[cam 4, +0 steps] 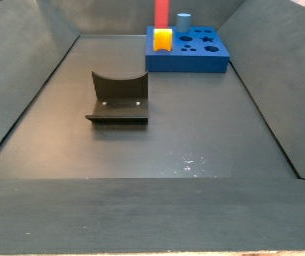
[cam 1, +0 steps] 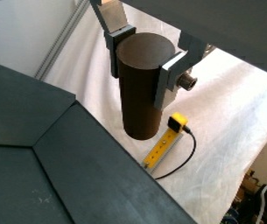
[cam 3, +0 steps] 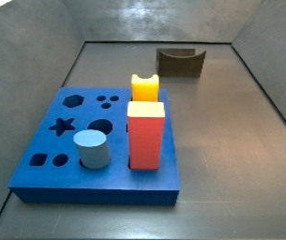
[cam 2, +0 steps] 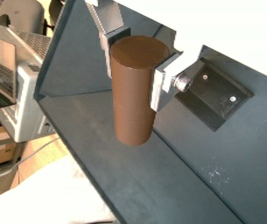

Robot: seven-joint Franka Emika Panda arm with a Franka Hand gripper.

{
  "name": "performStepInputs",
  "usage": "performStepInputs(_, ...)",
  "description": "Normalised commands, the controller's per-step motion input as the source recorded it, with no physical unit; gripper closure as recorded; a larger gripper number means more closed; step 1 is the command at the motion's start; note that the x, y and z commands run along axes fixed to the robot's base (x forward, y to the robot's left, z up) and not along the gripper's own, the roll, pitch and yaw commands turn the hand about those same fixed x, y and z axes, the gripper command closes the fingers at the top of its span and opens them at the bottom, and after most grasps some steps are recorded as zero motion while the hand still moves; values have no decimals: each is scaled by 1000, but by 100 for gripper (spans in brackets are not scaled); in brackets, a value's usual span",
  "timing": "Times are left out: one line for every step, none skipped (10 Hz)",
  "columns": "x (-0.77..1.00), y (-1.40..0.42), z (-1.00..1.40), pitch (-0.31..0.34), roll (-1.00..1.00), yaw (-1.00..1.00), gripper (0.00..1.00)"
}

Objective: Pick up the round object. Move up. Place the round object on the fixture. Regrasp the round object. Move to above the board. Insert the round object.
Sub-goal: Move to above the board.

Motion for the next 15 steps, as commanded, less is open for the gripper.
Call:
performStepInputs(27,-24,272,118,-85,132,100)
performStepInputs(-577,-1000,-78,-71,-1000,-125,100)
performStepInputs(-582,-1000,-93,-84,-1000,-128,100)
performStepInputs(-612,-1000,-92,-92,-1000,-125,100)
performStepInputs(-628,-1000,-100,-92,-1000,-123,100)
performStepInputs(-633,-1000,-97,-93,-1000,-123,100)
performStepInputs(-644,-1000,-97,-94,-1000,-121,100)
performStepInputs(-674,-1000,-97,-94,-1000,-119,100)
performStepInputs(-695,-1000,-97,-92,-1000,-117,100)
performStepInputs(-677,-910,-90,-96,-1000,-112,100)
performStepInputs(-550,-707,-73,-97,-1000,-110,100)
performStepInputs(-309,-330,-36,-94,-1000,-103,100)
performStepInputs(-195,-170,-22,-89,-1000,-103,100)
performStepInputs(-137,-89,-8,-88,-1000,-105,100)
performStepInputs(-103,-23,-9,-88,-1000,-101,100)
